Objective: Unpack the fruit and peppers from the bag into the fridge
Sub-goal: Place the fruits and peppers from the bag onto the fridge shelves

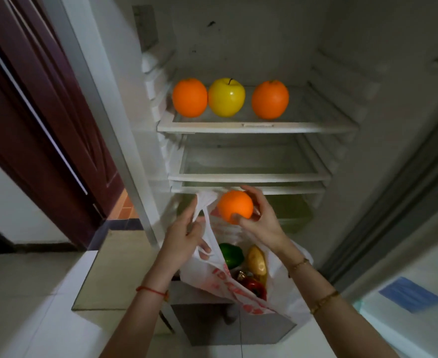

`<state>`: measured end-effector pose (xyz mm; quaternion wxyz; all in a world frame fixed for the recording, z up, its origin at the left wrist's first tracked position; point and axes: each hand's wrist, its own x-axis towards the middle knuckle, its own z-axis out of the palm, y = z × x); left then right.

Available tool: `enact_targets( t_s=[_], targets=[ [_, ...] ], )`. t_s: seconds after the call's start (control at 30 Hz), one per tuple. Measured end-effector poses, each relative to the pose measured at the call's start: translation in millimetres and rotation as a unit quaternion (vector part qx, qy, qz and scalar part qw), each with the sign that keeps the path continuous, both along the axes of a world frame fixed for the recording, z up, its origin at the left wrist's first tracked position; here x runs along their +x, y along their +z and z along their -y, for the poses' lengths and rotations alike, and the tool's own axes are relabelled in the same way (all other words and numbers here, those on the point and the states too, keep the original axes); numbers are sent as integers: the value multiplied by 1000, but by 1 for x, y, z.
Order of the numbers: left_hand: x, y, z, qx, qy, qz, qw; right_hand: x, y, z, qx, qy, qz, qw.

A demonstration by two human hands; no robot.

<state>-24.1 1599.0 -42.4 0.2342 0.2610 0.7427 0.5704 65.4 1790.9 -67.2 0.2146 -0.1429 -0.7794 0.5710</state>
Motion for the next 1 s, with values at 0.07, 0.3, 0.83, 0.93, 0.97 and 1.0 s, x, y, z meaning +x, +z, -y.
enact_targets(
  t_s=[0.07, 0.3, 0.83, 0.93, 0.97, 1.0],
  targets=[
    [0, 1, -7, -5, -11, -4, 1000, 7, 22, -4, 2, -37, -41, 999],
    [-5, 0, -26, -13, -30, -7, 999, 12, 101, -36, 102, -140, -167, 971],
    [-12, 0, -39, -25, -21, 0, 999, -30, 200, -144, 278, -240, -80, 927],
    [-14, -3, -39, -30, -23, -3, 999, -33, 195, -146, 280, -219, -59, 933],
    [-15, -3, -40, -31, -23, -3, 999, -34, 192, -146, 280, -217, -49, 934],
    [-15, -4, -40, -31, -22, -4, 999, -35, 190, -147, 282, -219, -45, 933]
  ],
)
